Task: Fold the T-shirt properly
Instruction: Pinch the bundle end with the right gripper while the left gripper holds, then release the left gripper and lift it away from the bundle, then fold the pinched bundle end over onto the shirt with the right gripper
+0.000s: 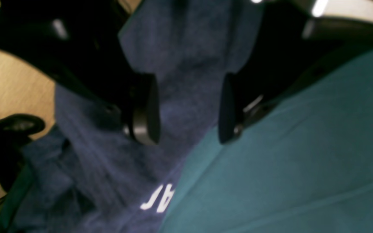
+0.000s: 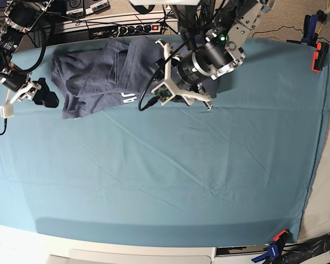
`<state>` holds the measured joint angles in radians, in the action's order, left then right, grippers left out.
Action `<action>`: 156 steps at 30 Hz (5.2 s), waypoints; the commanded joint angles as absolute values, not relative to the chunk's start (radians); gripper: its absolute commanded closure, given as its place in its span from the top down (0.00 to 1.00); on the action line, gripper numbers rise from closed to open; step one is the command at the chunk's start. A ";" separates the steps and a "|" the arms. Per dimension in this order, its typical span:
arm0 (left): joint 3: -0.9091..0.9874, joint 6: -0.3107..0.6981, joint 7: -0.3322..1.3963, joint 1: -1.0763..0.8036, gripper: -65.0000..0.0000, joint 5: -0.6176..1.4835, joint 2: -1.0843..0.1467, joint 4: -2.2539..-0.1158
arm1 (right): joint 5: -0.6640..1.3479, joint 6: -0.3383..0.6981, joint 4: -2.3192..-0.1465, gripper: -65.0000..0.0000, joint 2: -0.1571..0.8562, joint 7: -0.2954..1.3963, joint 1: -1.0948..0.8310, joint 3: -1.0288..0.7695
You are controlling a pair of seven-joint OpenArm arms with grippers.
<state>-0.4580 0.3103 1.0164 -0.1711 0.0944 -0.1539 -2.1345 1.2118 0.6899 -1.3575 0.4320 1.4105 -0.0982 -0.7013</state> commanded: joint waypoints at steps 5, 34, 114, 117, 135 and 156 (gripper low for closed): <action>-0.459 0.310 0.994 -0.163 0.49 0.101 -0.162 -2.156 | 1.237 0.698 -1.372 0.62 0.456 1.396 -0.093 -0.680; -0.459 0.310 0.995 -0.163 0.49 0.101 -0.170 -2.157 | 1.021 0.698 -1.372 0.62 0.415 1.347 -0.100 -0.614; 0.478 0.369 1.006 -0.279 0.49 0.481 -0.319 -2.156 | 1.484 0.698 -1.859 0.00 0.320 1.396 -0.288 -0.614; 0.517 0.392 1.010 -0.296 0.49 0.490 -0.319 -2.156 | 1.484 0.698 -1.909 0.00 0.279 1.396 -0.322 -0.614; 0.625 0.417 1.074 -0.310 0.49 0.652 -0.315 -2.156 | 1.484 0.698 -1.973 0.00 0.155 1.396 -0.335 -0.461; 0.625 0.421 1.074 -0.387 0.49 0.686 -0.310 -2.156 | 1.222 0.698 -1.973 0.00 0.042 1.396 -0.249 -0.056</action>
<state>0.6182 0.4194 1.0924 -0.3882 0.6716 -0.2993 -2.1368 1.1797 0.6968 -1.9537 0.0437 1.4174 -0.2554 -0.0547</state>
